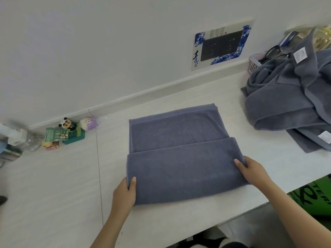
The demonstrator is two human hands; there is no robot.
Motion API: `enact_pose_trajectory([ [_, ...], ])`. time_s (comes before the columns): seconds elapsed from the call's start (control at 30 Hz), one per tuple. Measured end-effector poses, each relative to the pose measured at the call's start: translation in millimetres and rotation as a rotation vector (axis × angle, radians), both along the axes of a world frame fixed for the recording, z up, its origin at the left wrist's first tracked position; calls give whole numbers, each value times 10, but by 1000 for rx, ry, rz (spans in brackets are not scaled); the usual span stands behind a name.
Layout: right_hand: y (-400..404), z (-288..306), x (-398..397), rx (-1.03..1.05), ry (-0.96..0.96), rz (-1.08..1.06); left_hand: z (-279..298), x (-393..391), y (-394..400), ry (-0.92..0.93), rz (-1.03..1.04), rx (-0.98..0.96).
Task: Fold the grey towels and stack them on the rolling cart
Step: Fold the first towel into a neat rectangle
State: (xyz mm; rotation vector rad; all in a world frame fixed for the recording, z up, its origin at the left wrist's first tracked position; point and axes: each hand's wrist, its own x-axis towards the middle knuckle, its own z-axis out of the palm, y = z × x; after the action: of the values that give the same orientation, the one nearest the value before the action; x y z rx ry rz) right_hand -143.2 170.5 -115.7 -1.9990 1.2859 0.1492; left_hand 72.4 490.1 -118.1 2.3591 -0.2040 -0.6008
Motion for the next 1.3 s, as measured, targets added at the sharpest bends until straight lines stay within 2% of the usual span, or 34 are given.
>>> enact_pose_trajectory([
  [0.13, 107, -97, -44, -120, -3, 74, -163, 16, 112, -145, -219, 310],
  [0.27, 176, -109, -5, -151, 4, 54, -201, 2, 109, -197, -275, 367],
  [0.37, 261, -189, 61, -501, 54, 60, -139, -44, -75, -394, -153, 383],
  [0.4, 320, -217, 123, -613, 40, 123, -116, -70, -195, -477, -164, 331],
  [0.47, 499, -257, 319, -666, -21, 321, -130, -159, -515, -576, -389, 251],
  [0.57, 744, -394, 614, -579, -21, 633, -296, -339, -996, -573, -743, 267],
  [0.63, 759, -496, 686, -535, 17, 738, -461, -358, -1085, -546, -821, 353],
  [0.7, 658, -536, 653, -525, 48, 705, -556, -282, -945, -557, -782, 414],
  [0.8, 392, -532, 525, -537, 74, 490, -631, -113, -622, -555, -606, 435],
  [0.9, 172, -521, 393, -533, 136, 361, -634, -8, -391, -511, -526, 448],
  [1.1, 109, -435, 347, -498, 189, 397, -551, 23, -350, -466, -551, 384],
  [1.17, 242, -336, 278, -513, 95, 496, -473, -91, -297, -472, -700, 222],
  [1.23, 436, -308, 100, -527, -96, 691, -422, -261, -169, -477, -864, 43],
  [1.3, 583, -341, -94, -525, -217, 840, -434, -366, -46, -427, -926, -27],
])
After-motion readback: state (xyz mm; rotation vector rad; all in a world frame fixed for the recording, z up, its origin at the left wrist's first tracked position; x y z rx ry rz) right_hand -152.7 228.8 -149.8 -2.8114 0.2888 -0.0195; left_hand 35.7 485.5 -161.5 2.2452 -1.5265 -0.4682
